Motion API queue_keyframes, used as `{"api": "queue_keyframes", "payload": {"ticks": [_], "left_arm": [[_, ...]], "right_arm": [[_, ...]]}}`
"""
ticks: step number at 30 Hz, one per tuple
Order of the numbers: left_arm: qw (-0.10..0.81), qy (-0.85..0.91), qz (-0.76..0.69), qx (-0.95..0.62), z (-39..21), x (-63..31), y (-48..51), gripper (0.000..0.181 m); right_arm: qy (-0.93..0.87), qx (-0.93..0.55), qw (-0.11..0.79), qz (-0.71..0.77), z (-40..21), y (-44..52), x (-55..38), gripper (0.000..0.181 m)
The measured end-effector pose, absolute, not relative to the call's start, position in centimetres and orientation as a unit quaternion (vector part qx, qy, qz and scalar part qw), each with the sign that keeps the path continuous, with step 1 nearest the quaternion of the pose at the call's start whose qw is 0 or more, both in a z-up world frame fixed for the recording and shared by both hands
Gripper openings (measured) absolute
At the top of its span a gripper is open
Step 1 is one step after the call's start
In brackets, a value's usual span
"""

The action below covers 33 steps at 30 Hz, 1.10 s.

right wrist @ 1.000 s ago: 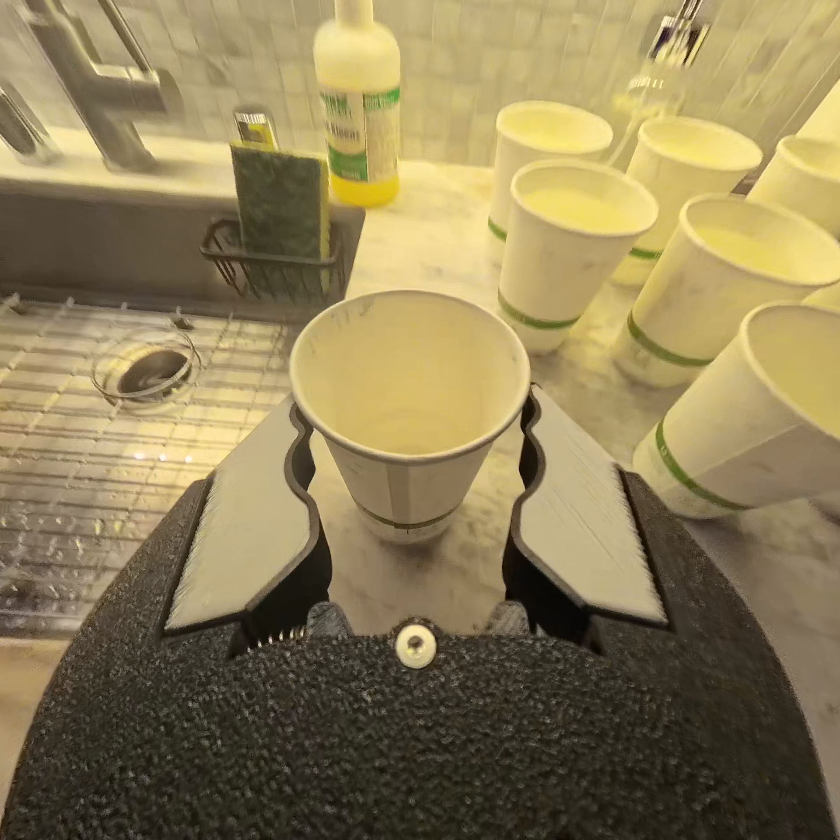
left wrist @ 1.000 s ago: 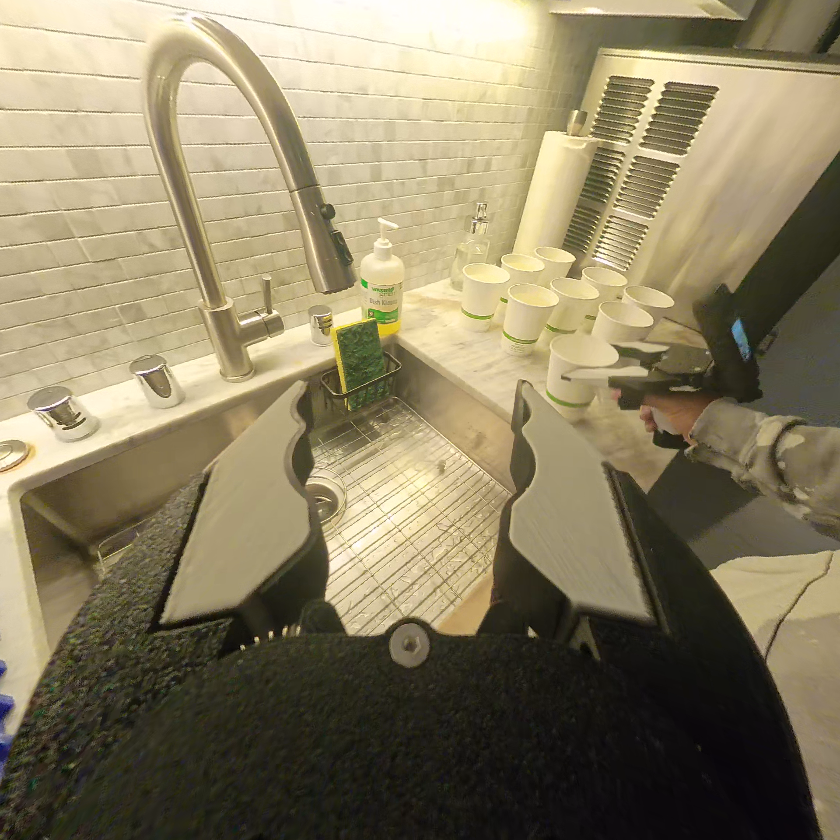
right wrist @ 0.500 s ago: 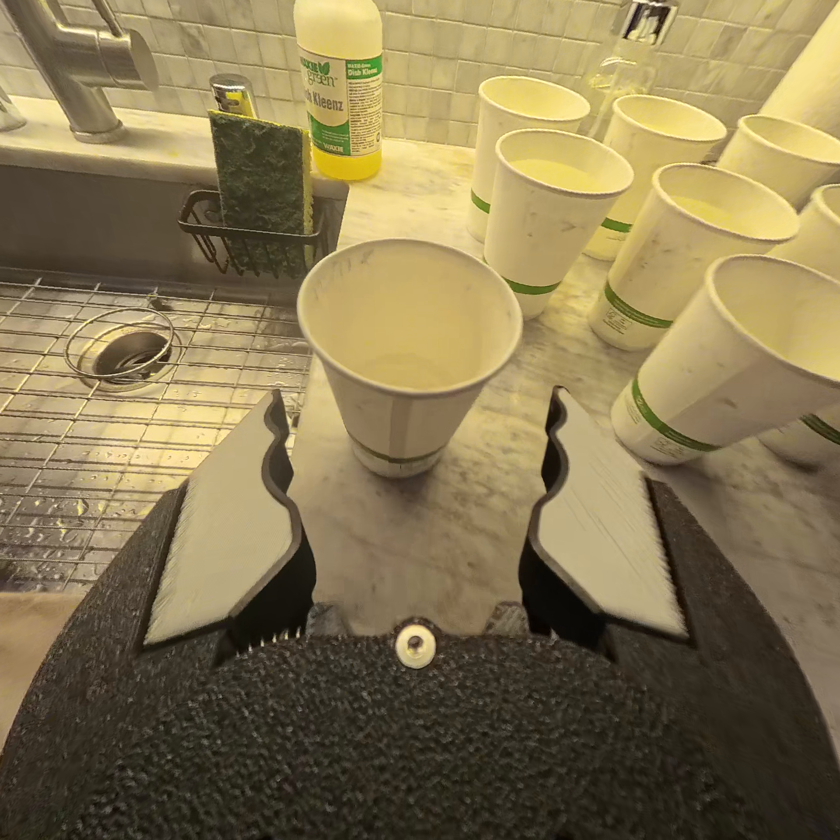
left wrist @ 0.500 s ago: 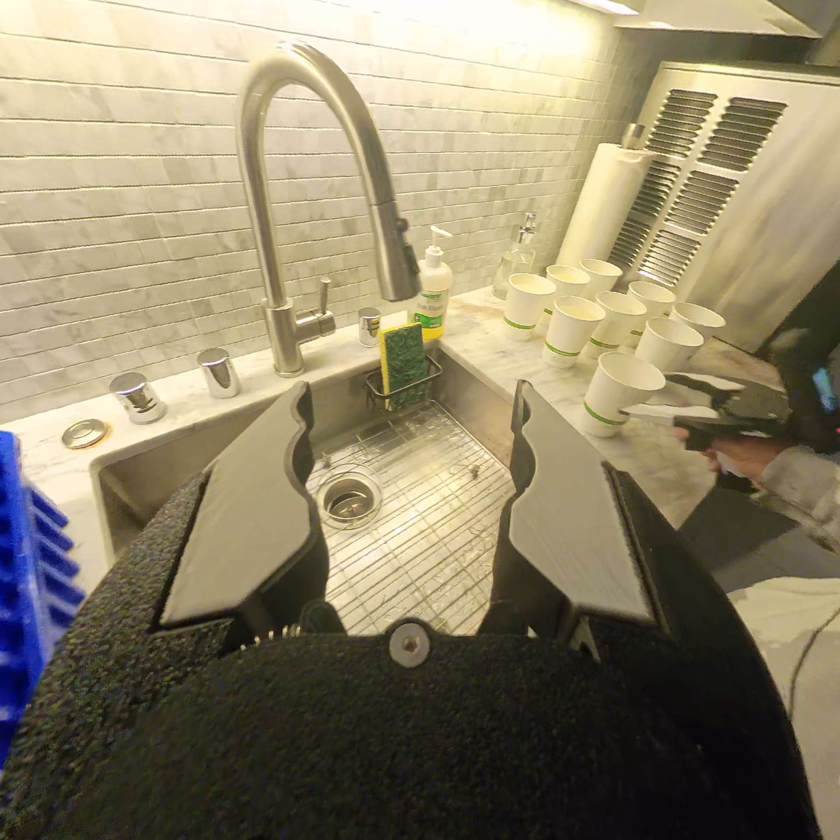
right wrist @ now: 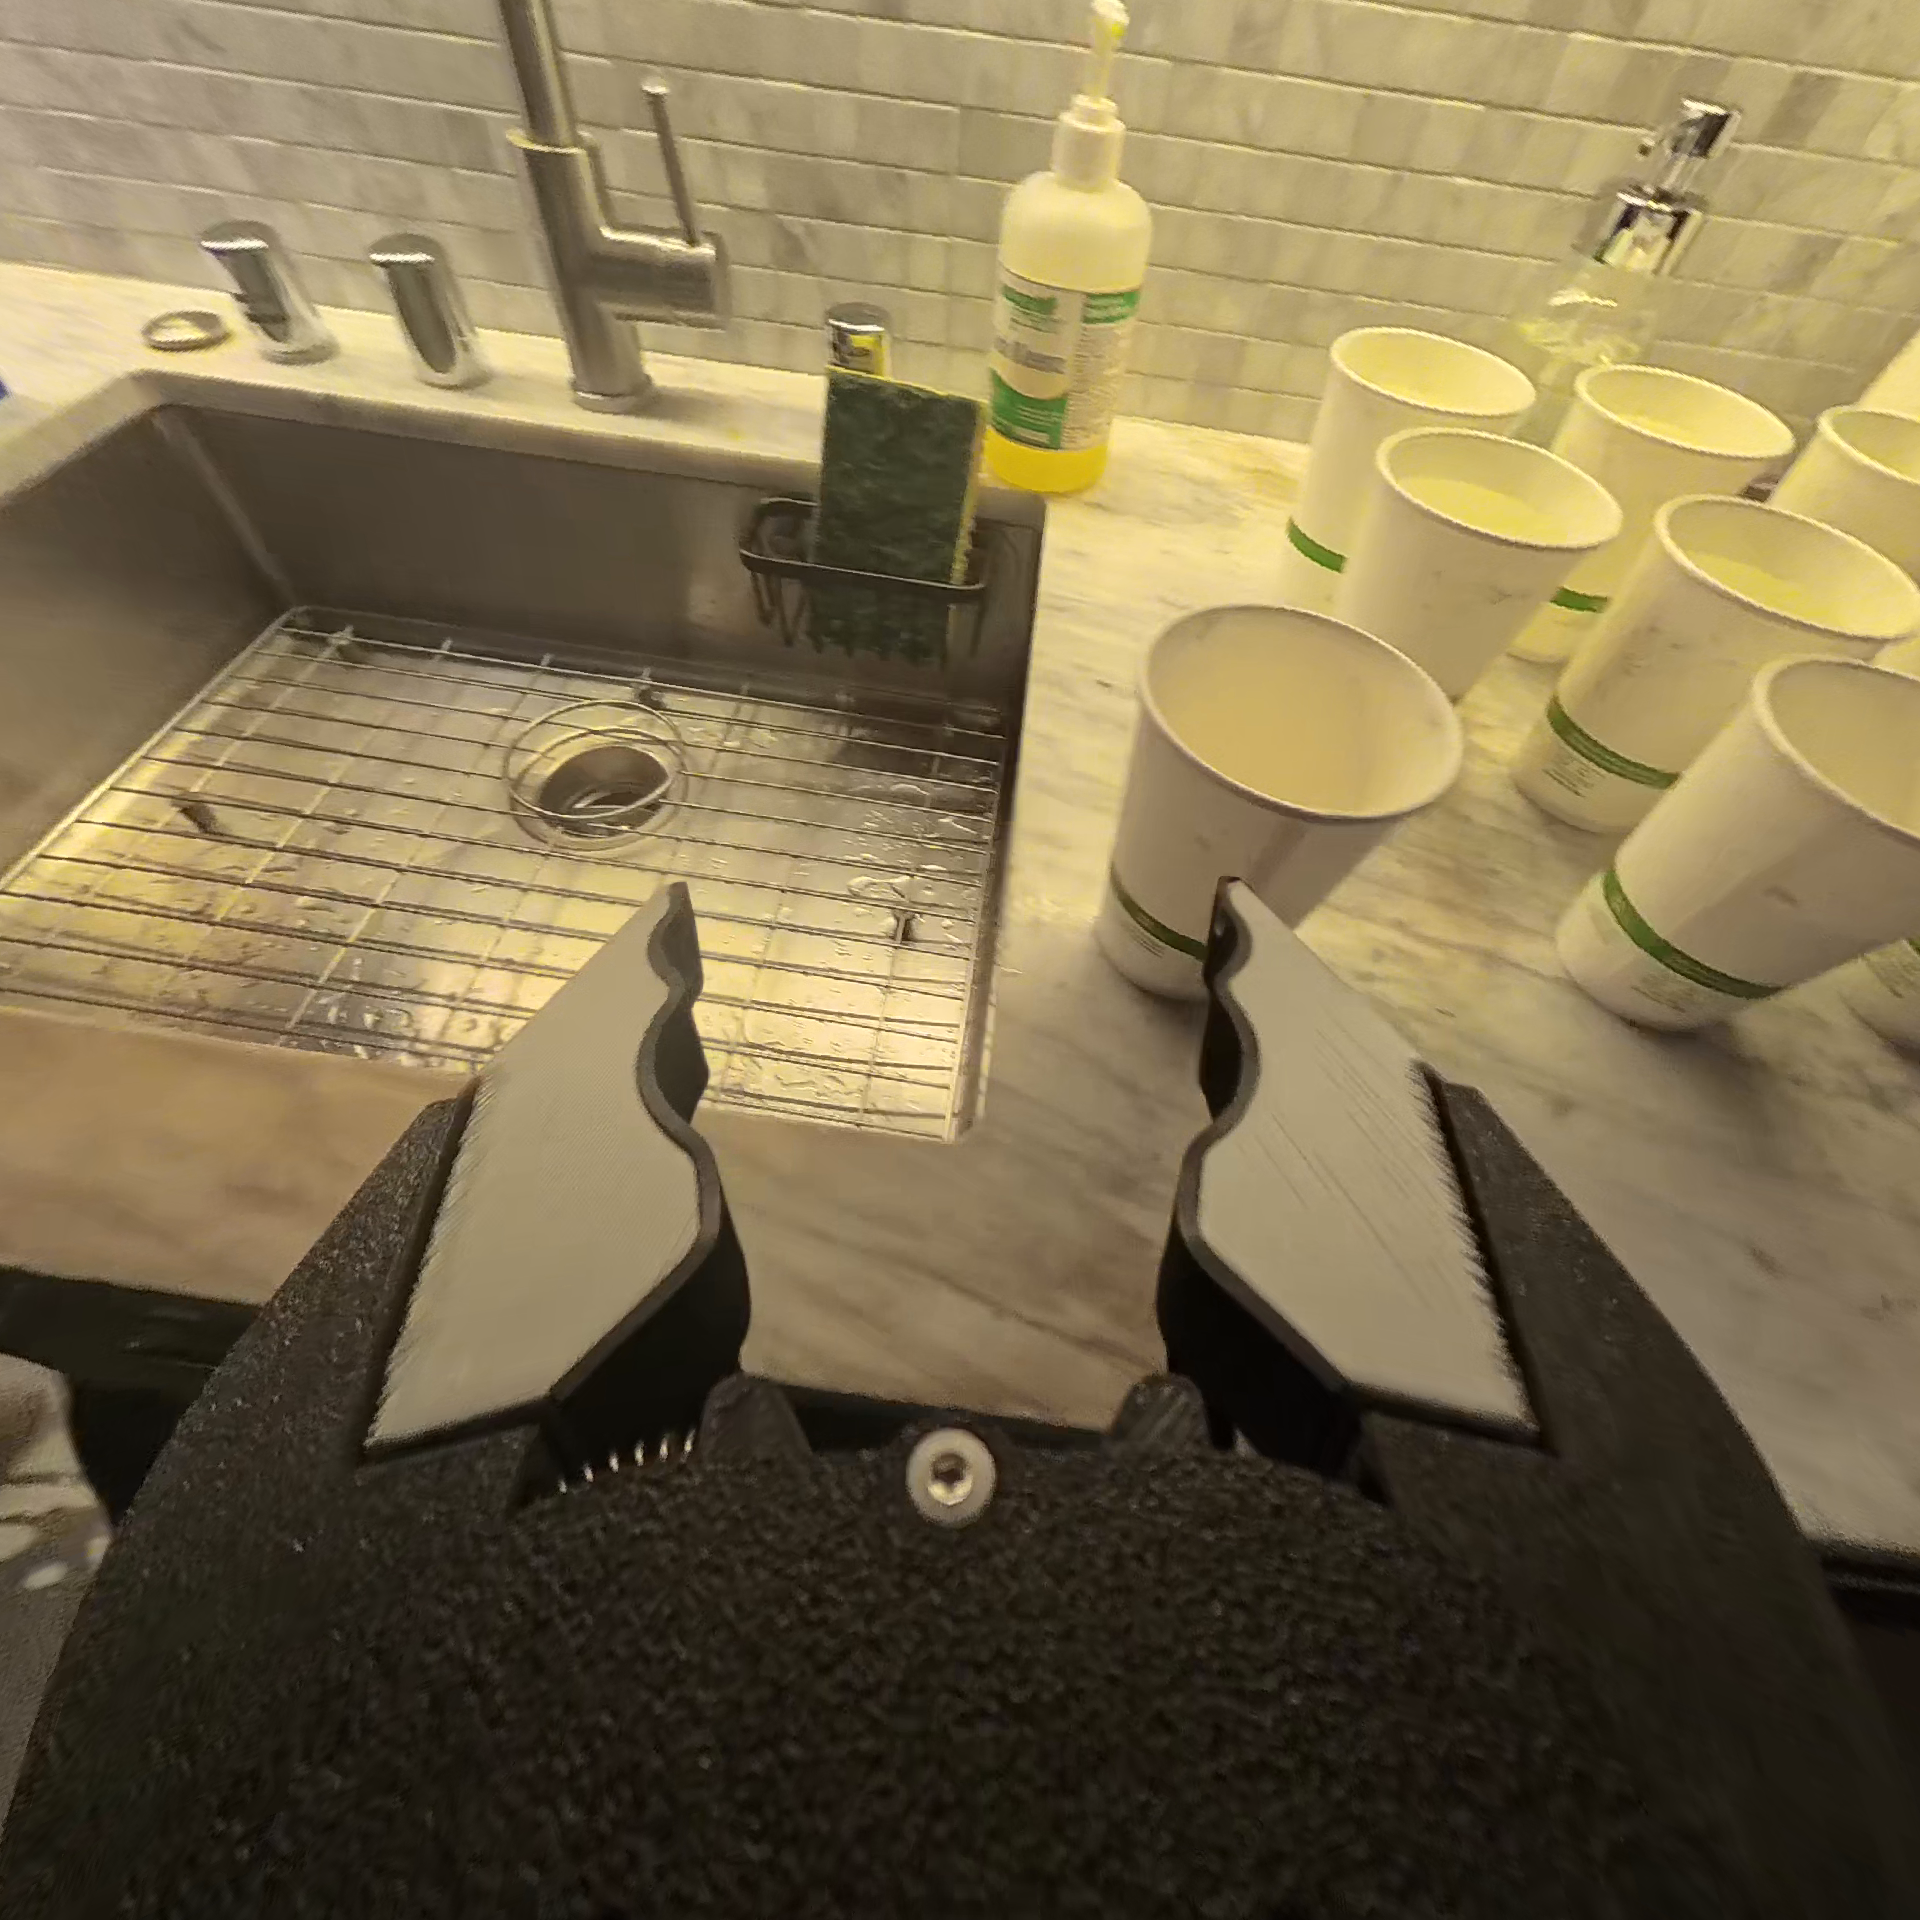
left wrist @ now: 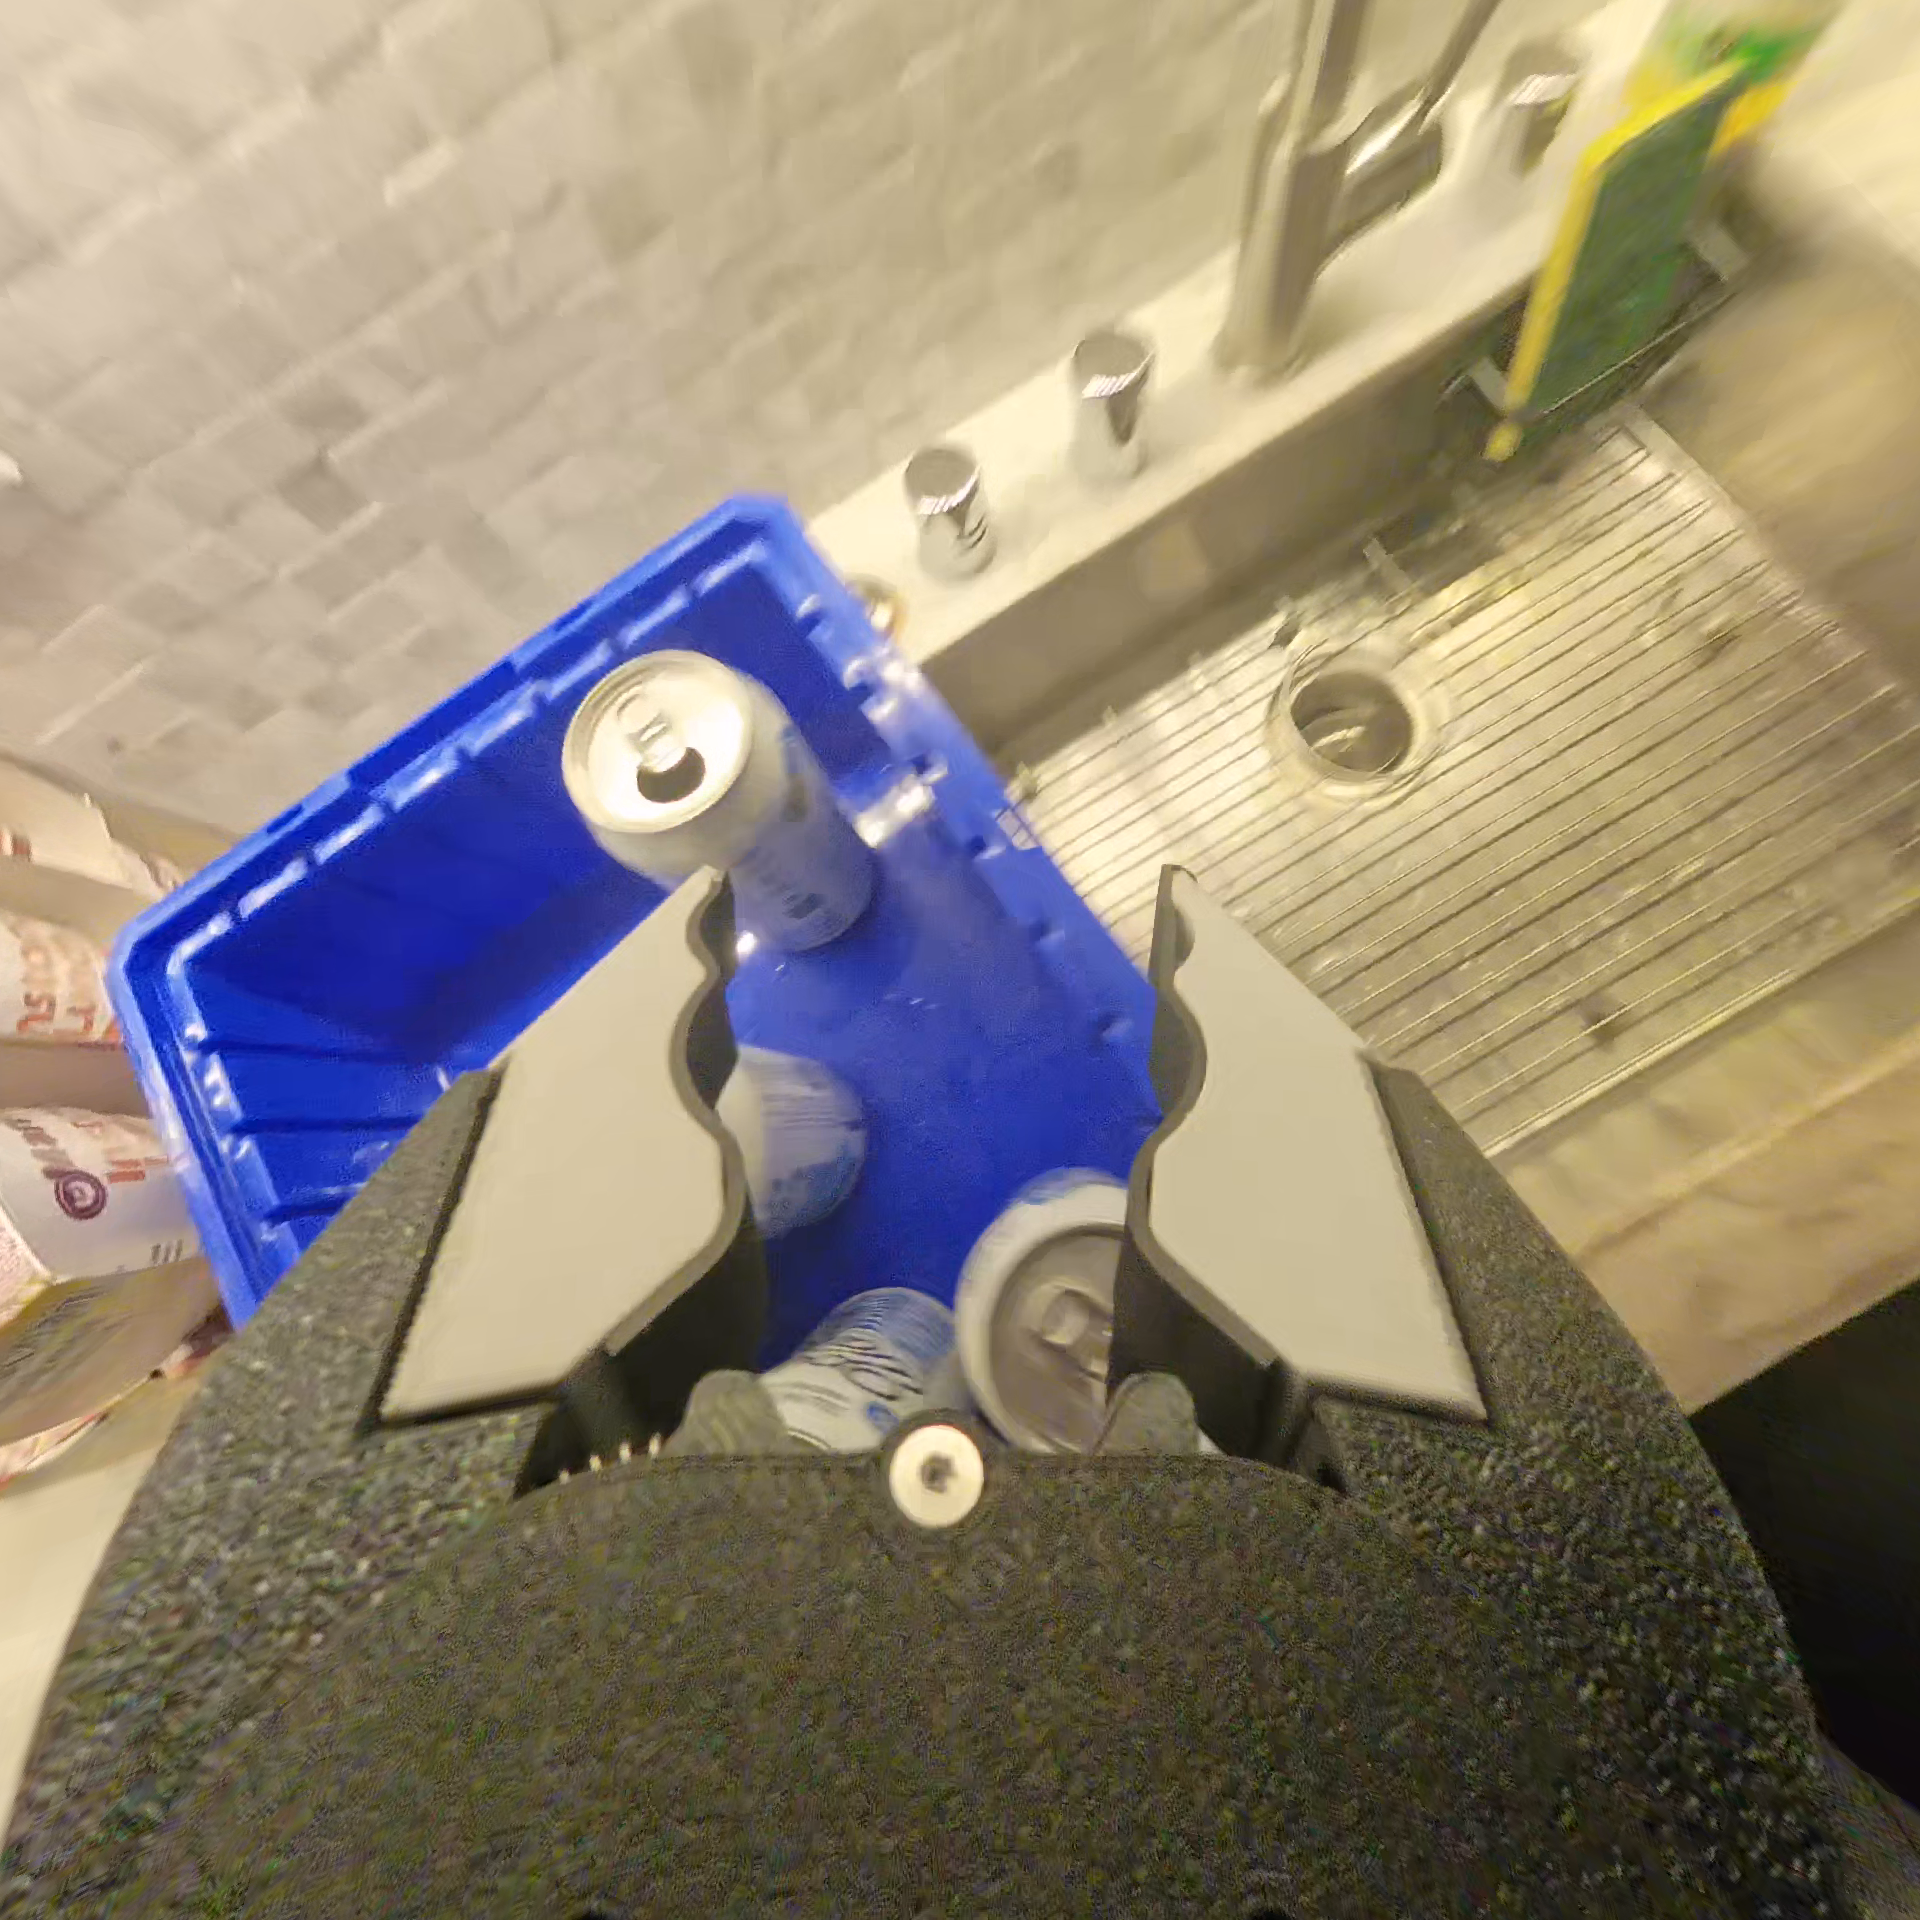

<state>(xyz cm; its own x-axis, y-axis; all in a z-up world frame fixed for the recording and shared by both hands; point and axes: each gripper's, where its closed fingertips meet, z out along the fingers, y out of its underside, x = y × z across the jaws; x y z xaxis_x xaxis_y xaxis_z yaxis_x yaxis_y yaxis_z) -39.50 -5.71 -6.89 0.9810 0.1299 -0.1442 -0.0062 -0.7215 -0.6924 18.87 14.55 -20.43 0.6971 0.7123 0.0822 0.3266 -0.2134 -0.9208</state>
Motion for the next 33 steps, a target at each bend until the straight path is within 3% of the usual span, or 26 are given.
{"api": "queue_keyframes", "payload": {"ticks": [6,15,25,33], "left_arm": [[0.293,-0.101,0.11,-0.944,-12.4,-47.1,-3.6,0.084],[0.241,-0.128,0.097,-0.957,-16.0,-49.6,-0.7,0.078],[0.247,-0.079,0.142,-0.955,-15.3,-48.6,-2.1,0.076],[0.304,-0.051,0.176,-0.935,-9.5,-46.0,-5.2,0.076]], "right_arm": [[-0.361,-0.745,0.535,0.172,-19.9,12.6,16.3,0.094],[-0.339,-0.763,0.528,0.157,-20.8,10.6,16.3,0.091],[-0.387,-0.727,0.54,0.174,-18.7,9.6,12.8,0.088],[-0.449,-0.668,0.546,0.232,-15.0,9.3,8.6,0.088]]}}
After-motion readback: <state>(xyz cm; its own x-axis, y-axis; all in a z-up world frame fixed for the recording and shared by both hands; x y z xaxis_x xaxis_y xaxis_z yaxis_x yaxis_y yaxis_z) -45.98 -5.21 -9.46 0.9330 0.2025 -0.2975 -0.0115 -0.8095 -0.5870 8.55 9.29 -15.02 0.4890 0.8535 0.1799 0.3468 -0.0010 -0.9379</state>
